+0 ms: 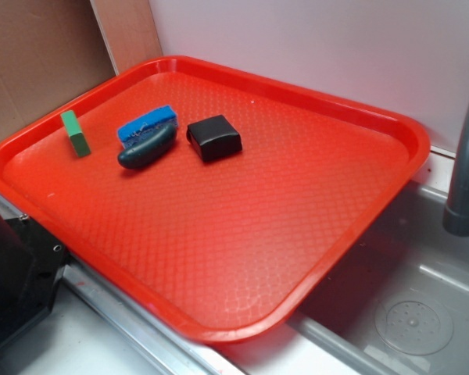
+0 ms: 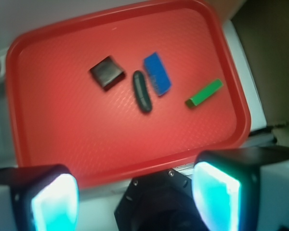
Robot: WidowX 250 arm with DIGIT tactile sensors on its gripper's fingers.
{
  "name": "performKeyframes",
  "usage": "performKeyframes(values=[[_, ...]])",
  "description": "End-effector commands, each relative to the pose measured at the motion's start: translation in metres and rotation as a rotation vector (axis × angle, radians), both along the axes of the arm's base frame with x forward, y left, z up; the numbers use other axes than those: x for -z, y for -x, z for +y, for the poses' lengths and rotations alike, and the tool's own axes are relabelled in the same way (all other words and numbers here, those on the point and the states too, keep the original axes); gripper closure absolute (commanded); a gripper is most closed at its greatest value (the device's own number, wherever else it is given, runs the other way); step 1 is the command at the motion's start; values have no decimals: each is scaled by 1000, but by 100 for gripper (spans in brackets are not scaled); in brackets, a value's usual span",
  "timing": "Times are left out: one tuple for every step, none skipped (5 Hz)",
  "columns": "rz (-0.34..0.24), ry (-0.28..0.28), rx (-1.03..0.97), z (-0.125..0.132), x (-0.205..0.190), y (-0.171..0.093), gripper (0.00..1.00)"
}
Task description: Grab the green block.
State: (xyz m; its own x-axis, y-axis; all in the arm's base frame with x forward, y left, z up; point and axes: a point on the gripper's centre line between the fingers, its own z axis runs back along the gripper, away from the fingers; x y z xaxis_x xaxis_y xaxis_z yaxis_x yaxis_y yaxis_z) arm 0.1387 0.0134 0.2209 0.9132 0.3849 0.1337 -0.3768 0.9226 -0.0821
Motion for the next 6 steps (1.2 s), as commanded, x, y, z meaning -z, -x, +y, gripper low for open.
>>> performKeyframes(values=[[-44, 43, -516, 58, 29, -2, 0], [-37, 31, -763, 79, 55, 0, 0], [-35, -28, -845, 97, 89, -7, 0], [-52, -66, -883, 112, 117, -16, 0], [-38, -115, -895, 125, 151, -30, 0], [-41, -164, -906, 130, 171, -33, 0]])
